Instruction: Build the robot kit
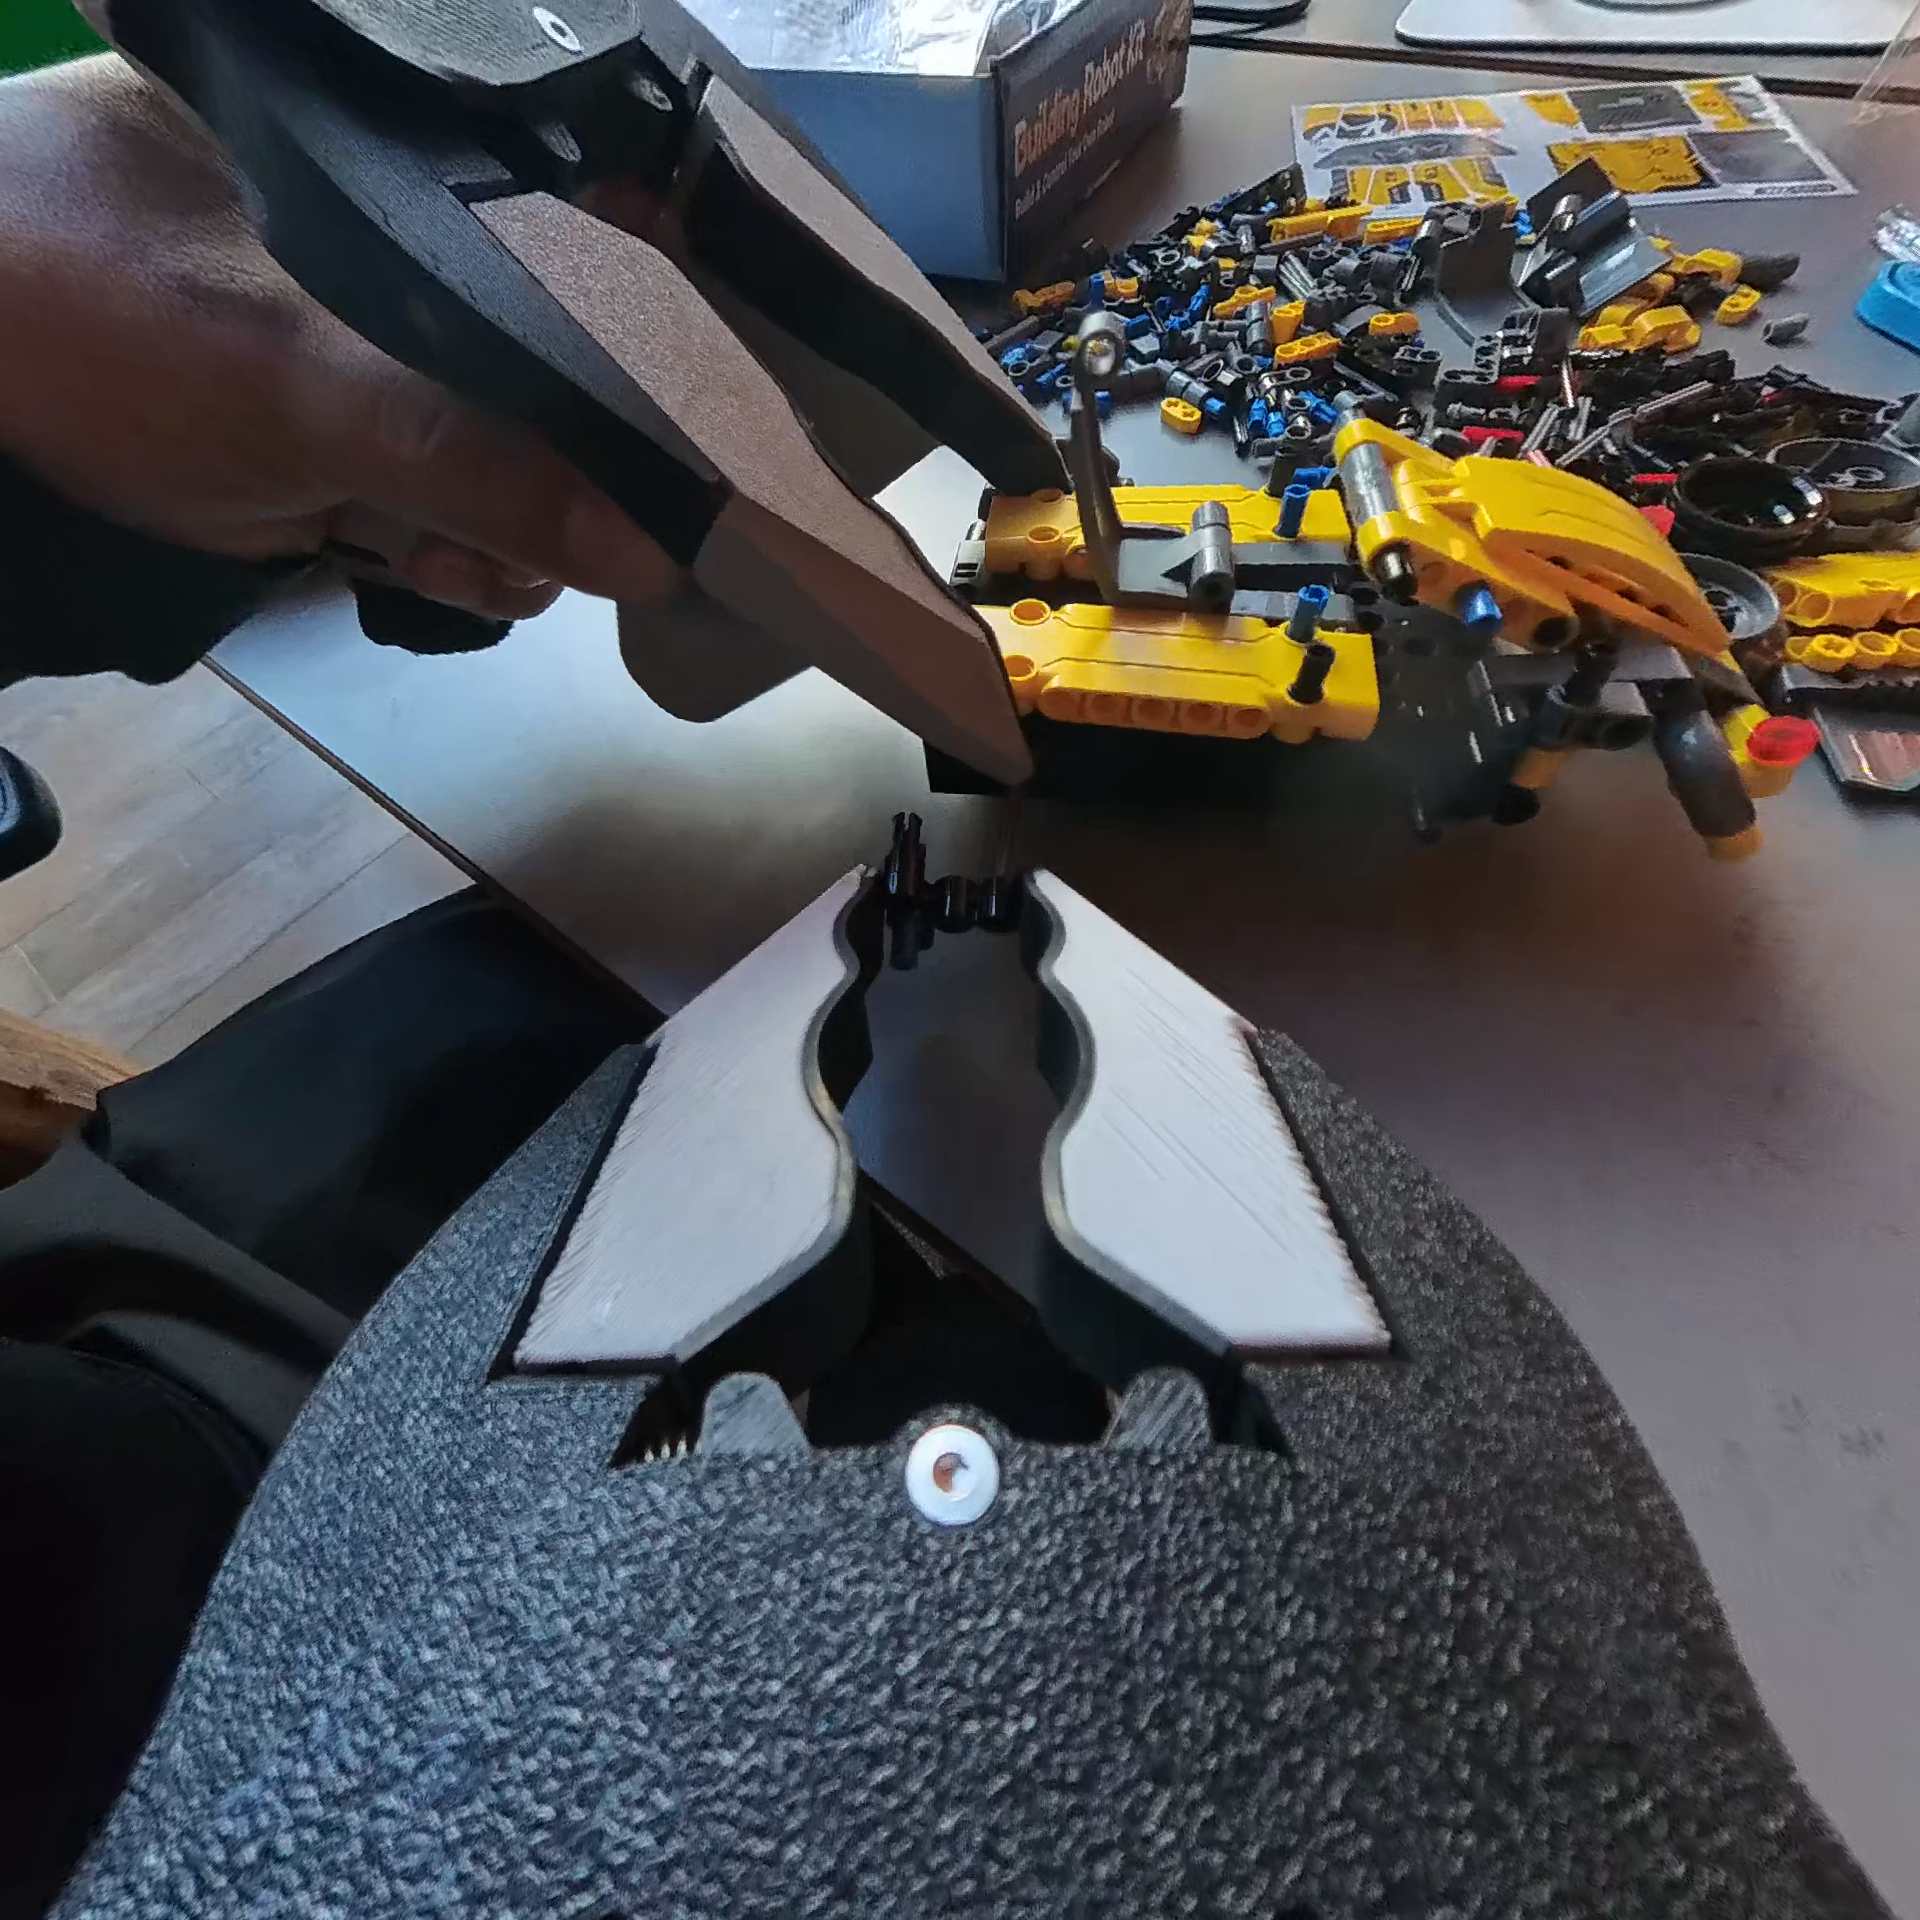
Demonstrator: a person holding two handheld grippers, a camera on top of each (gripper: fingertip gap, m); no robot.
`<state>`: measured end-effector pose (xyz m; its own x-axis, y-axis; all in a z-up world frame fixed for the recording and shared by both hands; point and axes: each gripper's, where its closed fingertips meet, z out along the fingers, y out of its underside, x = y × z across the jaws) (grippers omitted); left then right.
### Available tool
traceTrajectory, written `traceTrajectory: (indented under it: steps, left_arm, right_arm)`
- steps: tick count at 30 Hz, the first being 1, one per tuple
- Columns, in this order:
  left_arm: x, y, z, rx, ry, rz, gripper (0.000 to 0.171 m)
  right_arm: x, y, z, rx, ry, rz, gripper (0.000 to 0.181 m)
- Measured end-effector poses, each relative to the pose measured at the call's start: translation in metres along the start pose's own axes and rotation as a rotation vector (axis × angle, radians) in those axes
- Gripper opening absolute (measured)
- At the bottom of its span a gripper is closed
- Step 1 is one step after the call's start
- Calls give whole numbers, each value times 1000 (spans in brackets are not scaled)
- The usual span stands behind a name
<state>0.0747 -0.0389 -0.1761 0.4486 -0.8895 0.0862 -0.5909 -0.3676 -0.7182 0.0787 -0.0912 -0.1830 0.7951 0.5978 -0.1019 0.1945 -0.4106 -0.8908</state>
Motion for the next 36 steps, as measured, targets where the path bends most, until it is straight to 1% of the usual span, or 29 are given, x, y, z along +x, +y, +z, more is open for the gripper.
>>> traceTrajectory:
  steps: [8,14,20,29,32,36]
  left_arm:
    - [4,0,1,2,1,-2,74]
    - [5,-3,2,15,12,-13,74]
    - [3,-7,-1,27,70,-83,74]
    - [2,-9,-2,37,92,-114,74]
    - [1,-10,-3,42,99,-124,74]
    - [-2,-13,-4,49,134,-155,74]
  right_arm:
    - [2,1,6,-58,-23,13,26]
    - [5,-3,13,-54,-13,8,27]
    - [7,-2,9,-41,-6,23,29]
    - [7,-3,6,-31,3,17,31]
    - [7,0,6,-46,-6,21,27]
    - [9,3,0,-50,2,-7,32]
